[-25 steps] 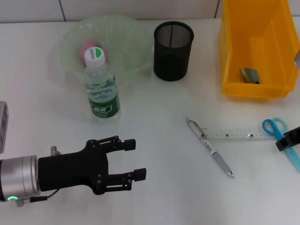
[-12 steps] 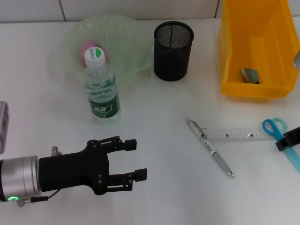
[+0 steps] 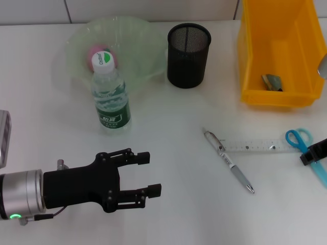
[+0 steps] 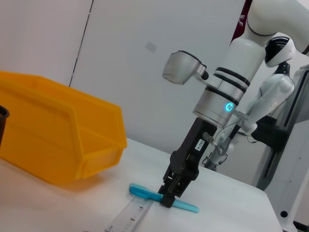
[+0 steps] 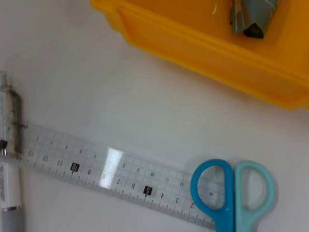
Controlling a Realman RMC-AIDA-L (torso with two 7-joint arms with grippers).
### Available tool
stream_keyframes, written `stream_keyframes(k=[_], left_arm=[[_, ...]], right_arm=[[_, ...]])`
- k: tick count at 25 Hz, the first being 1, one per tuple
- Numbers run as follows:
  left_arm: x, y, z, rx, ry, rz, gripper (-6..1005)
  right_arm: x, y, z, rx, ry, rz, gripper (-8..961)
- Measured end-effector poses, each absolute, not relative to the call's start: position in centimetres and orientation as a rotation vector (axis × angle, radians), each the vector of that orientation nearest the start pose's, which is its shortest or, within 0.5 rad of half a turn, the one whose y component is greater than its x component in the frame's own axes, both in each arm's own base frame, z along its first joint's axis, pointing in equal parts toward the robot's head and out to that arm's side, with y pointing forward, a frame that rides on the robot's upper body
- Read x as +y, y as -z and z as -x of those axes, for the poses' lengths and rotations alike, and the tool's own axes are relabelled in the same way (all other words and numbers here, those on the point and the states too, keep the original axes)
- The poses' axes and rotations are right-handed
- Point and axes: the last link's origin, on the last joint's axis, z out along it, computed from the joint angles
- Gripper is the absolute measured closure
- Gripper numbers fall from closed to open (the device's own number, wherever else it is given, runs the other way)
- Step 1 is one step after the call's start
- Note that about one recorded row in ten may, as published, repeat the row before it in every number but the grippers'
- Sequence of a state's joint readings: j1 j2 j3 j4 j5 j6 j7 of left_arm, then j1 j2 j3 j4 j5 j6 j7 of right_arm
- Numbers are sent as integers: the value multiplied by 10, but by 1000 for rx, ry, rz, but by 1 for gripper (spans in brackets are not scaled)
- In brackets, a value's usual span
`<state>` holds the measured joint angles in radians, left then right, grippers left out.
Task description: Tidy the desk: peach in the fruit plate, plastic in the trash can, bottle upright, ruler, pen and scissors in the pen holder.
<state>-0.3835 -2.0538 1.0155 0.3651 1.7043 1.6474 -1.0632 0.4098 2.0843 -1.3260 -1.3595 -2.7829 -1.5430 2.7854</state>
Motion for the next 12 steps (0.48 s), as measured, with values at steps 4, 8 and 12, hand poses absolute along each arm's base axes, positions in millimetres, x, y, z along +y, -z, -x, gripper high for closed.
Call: stream_keyframes(k=[4, 8, 12], left_arm=[[244, 50, 284, -598, 953, 2846, 197], [243, 50, 284, -598, 953, 2846, 197], [243, 50, 285, -600, 952, 2844, 197]], right_arm=[[321, -22, -268, 1379, 596, 2178, 641], [321, -23, -267, 1373, 592, 2180, 685], [319, -26, -261, 1361, 545, 2200, 730]])
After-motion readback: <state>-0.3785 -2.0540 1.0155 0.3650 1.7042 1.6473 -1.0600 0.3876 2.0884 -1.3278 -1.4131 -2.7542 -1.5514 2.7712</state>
